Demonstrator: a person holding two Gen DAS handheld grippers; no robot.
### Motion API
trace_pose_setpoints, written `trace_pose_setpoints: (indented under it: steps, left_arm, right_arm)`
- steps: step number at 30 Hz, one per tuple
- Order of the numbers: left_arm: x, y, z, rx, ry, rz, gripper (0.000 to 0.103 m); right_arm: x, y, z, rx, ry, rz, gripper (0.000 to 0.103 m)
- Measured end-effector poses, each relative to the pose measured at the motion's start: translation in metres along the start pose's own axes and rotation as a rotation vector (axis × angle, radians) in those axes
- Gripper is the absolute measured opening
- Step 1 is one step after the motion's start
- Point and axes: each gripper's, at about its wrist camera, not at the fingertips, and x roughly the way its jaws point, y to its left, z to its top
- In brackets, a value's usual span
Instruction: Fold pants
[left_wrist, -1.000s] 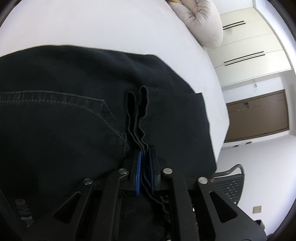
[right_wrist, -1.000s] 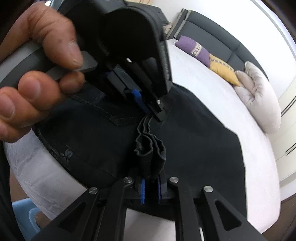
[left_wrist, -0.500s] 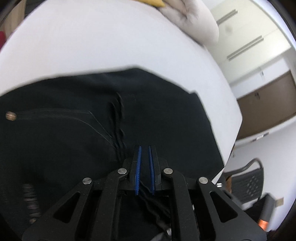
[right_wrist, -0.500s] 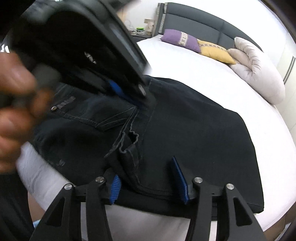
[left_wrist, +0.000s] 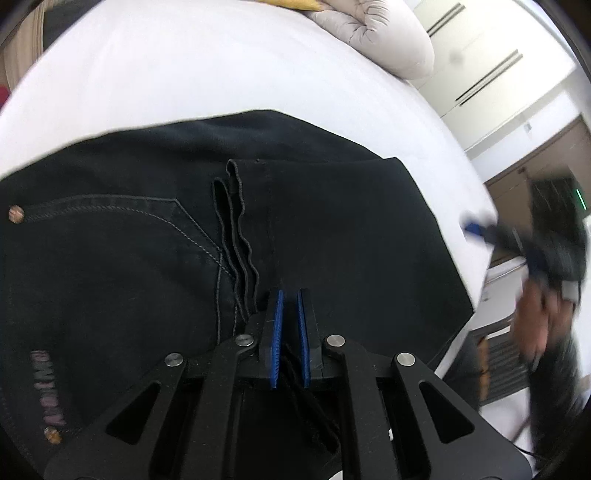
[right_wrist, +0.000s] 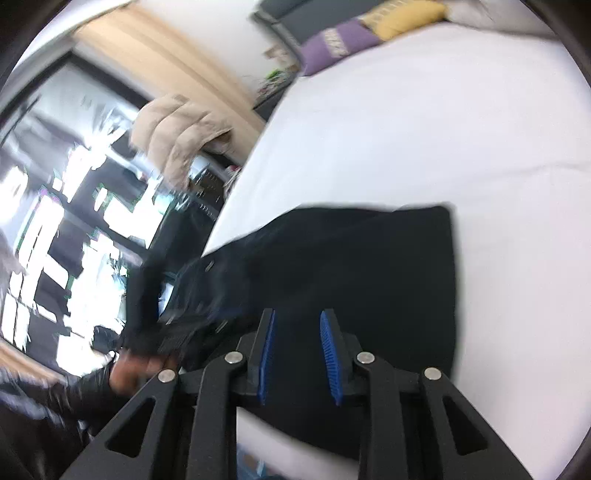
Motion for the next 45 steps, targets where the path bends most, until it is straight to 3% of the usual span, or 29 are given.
trace_pose_setpoints:
  steps: [6,7,10,12,19,25,27,29,30,34,36,38,41,45]
  left_arm:
    - [0.016,-0.007,-0.007,0.075,-0.013,0.016,0.008]
    - [0.020,-0.010,-0.007,0.084,-0.014,0.015,0.008]
    - [0.025,-0.015,-0.009,0.078,-0.011,0.001,0.007]
    - [0.028,-0.018,-0.009,0.074,-0.014,-0.009,0.007]
    - [0.024,-0.010,-0.013,0.069,-0.030,-0.025,0.007]
    - [0.013,0.007,-0.018,0.075,-0.049,-0.034,0.007]
    - [0.011,0.012,-0.021,0.080,-0.055,-0.033,0.008]
    - [0.005,0.017,-0.019,0.084,-0.061,-0.032,0.008]
    - [0.005,0.017,-0.021,0.086,-0.064,-0.032,0.008]
    - [-0.004,0.012,-0.026,0.108,-0.077,-0.018,0.008]
    - [-0.022,0.003,-0.029,0.133,-0.092,0.008,0.008]
    - [-0.048,-0.002,-0.039,0.144,-0.145,-0.023,0.008]
    - [-0.086,0.002,-0.060,0.108,-0.221,-0.053,0.008]
    - [-0.135,0.036,-0.100,-0.023,-0.289,-0.058,0.008]
  right_arm:
    - [0.043,-0.072,0.046,0.188,0.028,0.086,0.029]
    - [0.051,-0.082,0.045,0.222,0.041,0.097,0.028]
    - [0.064,-0.103,0.032,0.316,0.073,0.142,0.010]
    - [0.059,-0.103,0.015,0.334,0.067,0.194,0.010]
    - [0.040,-0.072,-0.041,0.271,0.164,0.202,0.011]
    - [0.013,-0.056,-0.089,0.268,0.144,0.190,0.011]
    - [0.011,-0.055,-0.094,0.287,0.124,0.180,0.009]
    - [0.015,-0.055,-0.094,0.297,0.111,0.152,0.000]
    - [0.018,-0.055,-0.095,0.288,0.105,0.120,0.000]
    - [0.017,-0.060,-0.096,0.290,0.066,0.120,0.000]
    - [0.012,-0.050,-0.094,0.260,0.063,0.065,0.001]
    - [0.003,-0.031,-0.090,0.227,0.025,0.030,0.010]
    - [0.001,0.005,-0.083,0.176,-0.036,0.088,0.010]
    - [0.030,0.040,-0.065,0.136,-0.039,0.160,0.010]
